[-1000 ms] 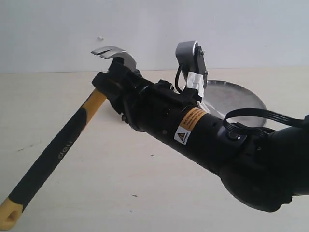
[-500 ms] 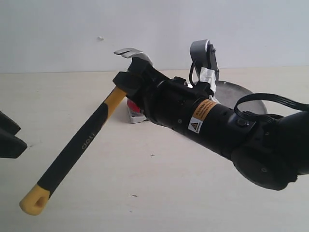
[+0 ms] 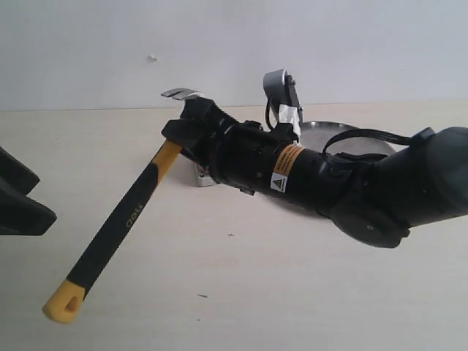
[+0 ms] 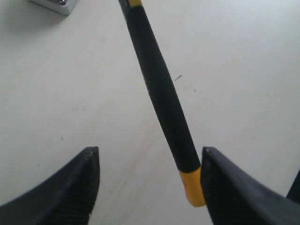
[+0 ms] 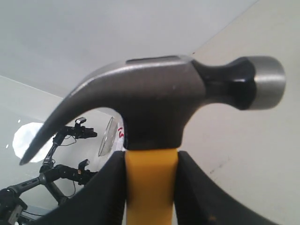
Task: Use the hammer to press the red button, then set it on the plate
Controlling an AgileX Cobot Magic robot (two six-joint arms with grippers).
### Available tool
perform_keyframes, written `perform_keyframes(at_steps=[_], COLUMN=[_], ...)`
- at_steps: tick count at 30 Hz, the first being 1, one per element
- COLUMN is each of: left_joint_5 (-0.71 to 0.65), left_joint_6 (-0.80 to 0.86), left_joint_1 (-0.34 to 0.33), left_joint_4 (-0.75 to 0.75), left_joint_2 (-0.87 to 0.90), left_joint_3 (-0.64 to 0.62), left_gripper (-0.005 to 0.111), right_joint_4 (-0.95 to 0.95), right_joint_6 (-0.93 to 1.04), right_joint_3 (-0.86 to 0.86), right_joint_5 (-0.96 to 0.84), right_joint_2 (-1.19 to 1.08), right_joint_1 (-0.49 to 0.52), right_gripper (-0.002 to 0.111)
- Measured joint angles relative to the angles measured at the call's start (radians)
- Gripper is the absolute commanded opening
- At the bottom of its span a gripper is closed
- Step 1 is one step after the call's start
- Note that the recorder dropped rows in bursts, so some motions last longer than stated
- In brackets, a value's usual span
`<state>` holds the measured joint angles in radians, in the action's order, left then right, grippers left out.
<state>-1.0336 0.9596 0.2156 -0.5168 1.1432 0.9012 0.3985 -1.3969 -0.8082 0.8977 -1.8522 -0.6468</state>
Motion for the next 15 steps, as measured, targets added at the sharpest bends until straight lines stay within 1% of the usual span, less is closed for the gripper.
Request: perform_keyframes(at_steps=[6, 10, 13, 15], left_joint_5=[0.03, 0.032, 0.045, 0.059], left_joint_6=[0.0, 0.0, 0.0, 0.0], left_joint_1=[0.0, 0.0, 0.0, 0.005], left_joint_4=[-0.033, -0.057, -0.086, -0.1], left_joint_2=[0.064, 0.128, 0.169, 0.187], left_joint_3=[0.0, 0.0, -0.002, -0.002], left_gripper=[0.062, 0.063, 0.069, 0.07], right_joint_4=[0.098, 0.102, 0.102, 0.102], right_joint_6=[-0.063, -0.071, -0.071, -0.071], right_joint_3=[-0.031, -0.031, -0.031, -0.031], right_joint_5=[0.037, 0.039, 0.028, 0.016], right_joint_2=[-0.002, -0.002, -0.002, -0.002], right_joint_1=[0.077, 0.079, 0.079, 0.079], right_gripper=[0.0, 0.0, 0.0, 0.0])
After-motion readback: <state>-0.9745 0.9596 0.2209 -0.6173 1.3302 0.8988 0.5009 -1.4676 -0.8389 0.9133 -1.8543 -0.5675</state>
